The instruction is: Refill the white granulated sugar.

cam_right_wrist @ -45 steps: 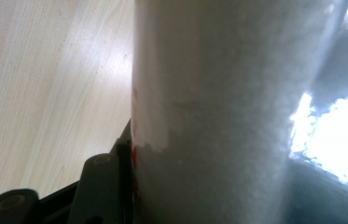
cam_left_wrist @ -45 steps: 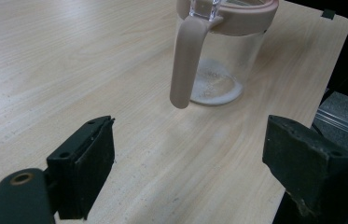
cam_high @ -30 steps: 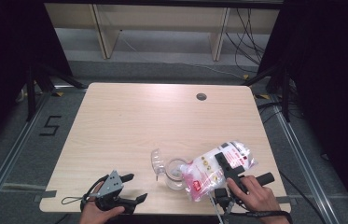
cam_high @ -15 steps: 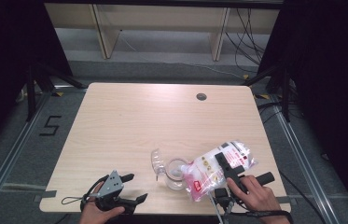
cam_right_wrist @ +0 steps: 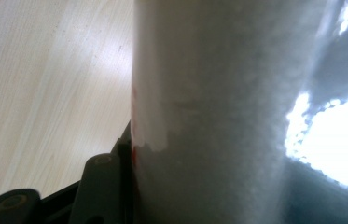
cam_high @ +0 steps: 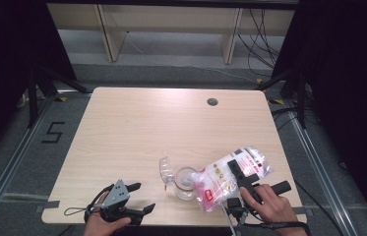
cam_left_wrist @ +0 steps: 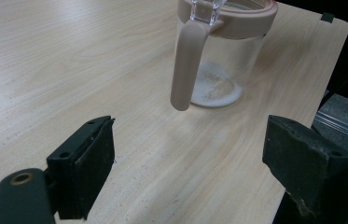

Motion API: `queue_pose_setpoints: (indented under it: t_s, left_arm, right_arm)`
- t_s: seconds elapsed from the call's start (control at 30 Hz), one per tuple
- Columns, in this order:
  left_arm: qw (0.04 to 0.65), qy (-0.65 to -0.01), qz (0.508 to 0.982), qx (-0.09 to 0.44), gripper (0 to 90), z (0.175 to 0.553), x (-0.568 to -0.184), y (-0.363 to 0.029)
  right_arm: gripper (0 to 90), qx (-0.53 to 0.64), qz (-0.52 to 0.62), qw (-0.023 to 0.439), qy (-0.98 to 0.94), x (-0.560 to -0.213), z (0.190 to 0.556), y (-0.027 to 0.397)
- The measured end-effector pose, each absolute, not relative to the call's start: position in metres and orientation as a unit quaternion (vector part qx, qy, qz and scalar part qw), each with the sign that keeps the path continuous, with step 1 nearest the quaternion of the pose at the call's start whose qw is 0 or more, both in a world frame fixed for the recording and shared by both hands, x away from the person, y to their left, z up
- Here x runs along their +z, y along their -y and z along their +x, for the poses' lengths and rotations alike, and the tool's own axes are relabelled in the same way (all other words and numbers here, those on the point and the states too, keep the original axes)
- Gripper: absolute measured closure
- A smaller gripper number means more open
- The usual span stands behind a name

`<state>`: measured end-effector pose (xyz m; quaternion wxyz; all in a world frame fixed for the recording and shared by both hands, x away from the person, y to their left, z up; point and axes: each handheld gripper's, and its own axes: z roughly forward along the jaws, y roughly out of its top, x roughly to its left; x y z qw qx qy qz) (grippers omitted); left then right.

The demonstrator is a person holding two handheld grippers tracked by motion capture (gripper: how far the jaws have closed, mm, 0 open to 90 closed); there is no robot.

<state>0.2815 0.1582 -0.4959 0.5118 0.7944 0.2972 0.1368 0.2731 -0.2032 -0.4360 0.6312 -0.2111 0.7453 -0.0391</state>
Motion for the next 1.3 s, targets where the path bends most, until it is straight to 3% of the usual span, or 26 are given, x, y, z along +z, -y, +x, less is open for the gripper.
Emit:
queue_pose_setpoints:
  t_s: [1.3]
  left_arm:
    - [0.509, -0.29, 0.799, 0.139, 16.4, 0.2817, -0.4942, -0.1603]
  right_arm:
    - [52.4, -0.032, -0.211, 0.623, -0.752, -0.4359, 0.274, 0.2035]
